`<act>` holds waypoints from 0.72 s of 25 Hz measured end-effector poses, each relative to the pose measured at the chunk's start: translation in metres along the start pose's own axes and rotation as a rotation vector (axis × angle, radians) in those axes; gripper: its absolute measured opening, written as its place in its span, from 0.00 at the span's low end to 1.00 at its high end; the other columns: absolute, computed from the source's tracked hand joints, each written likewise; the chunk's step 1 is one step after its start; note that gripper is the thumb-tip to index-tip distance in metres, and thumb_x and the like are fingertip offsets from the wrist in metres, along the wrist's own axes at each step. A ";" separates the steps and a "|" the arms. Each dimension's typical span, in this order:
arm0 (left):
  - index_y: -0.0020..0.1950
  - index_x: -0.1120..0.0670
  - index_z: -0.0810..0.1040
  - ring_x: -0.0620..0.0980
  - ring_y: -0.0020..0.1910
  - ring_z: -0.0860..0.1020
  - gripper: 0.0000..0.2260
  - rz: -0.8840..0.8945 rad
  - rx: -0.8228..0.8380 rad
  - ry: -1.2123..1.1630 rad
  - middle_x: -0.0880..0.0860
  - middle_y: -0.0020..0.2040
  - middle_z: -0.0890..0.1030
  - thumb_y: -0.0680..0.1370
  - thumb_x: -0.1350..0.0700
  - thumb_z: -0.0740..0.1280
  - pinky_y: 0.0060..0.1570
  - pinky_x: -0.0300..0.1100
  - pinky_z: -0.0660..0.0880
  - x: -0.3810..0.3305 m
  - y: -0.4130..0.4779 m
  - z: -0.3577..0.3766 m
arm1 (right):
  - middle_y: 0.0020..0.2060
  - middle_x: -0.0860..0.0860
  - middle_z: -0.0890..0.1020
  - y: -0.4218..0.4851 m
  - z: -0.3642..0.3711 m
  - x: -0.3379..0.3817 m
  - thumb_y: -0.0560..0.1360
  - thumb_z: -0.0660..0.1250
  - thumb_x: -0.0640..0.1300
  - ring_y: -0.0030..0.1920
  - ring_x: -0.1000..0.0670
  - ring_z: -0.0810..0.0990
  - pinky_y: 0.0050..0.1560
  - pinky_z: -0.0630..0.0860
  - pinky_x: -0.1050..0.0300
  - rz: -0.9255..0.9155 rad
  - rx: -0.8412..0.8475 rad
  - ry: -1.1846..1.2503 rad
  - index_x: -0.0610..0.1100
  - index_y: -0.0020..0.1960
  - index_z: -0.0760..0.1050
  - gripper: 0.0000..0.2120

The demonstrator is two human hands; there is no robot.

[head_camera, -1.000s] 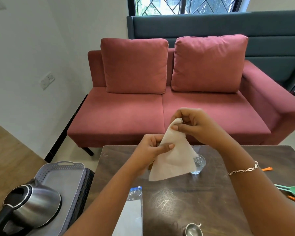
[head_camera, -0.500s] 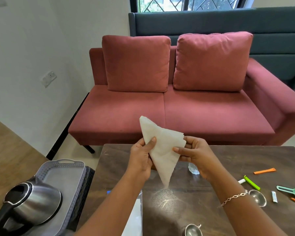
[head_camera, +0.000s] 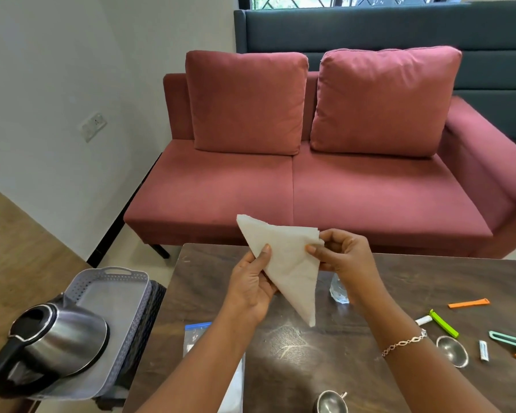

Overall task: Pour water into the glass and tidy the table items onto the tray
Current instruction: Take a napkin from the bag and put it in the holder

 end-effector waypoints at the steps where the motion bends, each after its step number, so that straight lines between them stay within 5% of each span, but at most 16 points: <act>1: 0.48 0.57 0.77 0.46 0.35 0.83 0.06 -0.004 0.017 -0.009 0.52 0.37 0.85 0.78 0.64 0.61 0.34 0.42 0.81 0.003 0.002 -0.003 | 0.30 0.47 0.81 0.004 -0.004 -0.001 0.69 0.70 0.31 0.34 0.47 0.79 0.38 0.78 0.49 -0.034 -0.012 -0.072 0.45 0.35 0.78 0.10; 5: 0.48 0.57 0.76 0.49 0.44 0.81 0.05 0.046 -0.022 0.144 0.55 0.43 0.83 0.76 0.66 0.64 0.47 0.48 0.79 0.009 0.017 -0.026 | 0.29 0.52 0.77 0.022 -0.021 -0.004 0.69 0.71 0.35 0.31 0.52 0.73 0.37 0.73 0.57 -0.214 -0.087 -0.496 0.52 0.32 0.75 0.15; 9: 0.63 0.56 0.72 0.51 0.65 0.72 0.18 0.322 -0.130 1.107 0.53 0.62 0.75 0.74 0.60 0.69 0.64 0.47 0.70 0.014 0.040 -0.062 | 0.34 0.47 0.82 0.047 -0.029 -0.015 0.70 0.70 0.36 0.34 0.48 0.77 0.38 0.73 0.57 -0.327 -0.108 -0.805 0.42 0.42 0.81 0.03; 12: 0.75 0.55 0.54 0.50 0.76 0.51 0.35 0.319 0.001 1.684 0.52 0.76 0.56 0.74 0.52 0.69 0.73 0.44 0.55 0.031 0.060 -0.082 | 0.37 0.45 0.85 0.071 -0.033 -0.050 0.69 0.71 0.34 0.37 0.45 0.81 0.40 0.76 0.52 -0.341 -0.118 -0.882 0.39 0.44 0.82 0.05; 14: 0.76 0.55 0.45 0.50 0.76 0.43 0.40 0.291 0.081 1.836 0.52 0.78 0.46 0.74 0.49 0.68 0.75 0.45 0.49 0.042 0.079 -0.092 | 0.37 0.45 0.85 0.085 -0.029 -0.077 0.67 0.71 0.33 0.37 0.44 0.82 0.39 0.76 0.54 -0.389 -0.092 -0.945 0.39 0.43 0.82 0.05; 18: 0.76 0.54 0.41 0.49 0.76 0.42 0.42 0.254 0.121 1.858 0.51 0.78 0.42 0.75 0.48 0.67 0.74 0.45 0.46 0.065 0.123 -0.108 | 0.34 0.47 0.85 0.112 -0.014 -0.136 0.66 0.69 0.37 0.33 0.44 0.83 0.33 0.76 0.54 -0.445 -0.014 -1.069 0.41 0.39 0.81 0.03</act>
Point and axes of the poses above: each hand's wrist, its own y-axis towards the middle knuckle, its own z-axis out of the palm, x = y × z, the point moved 2 cm from there along y, towards the middle knuckle
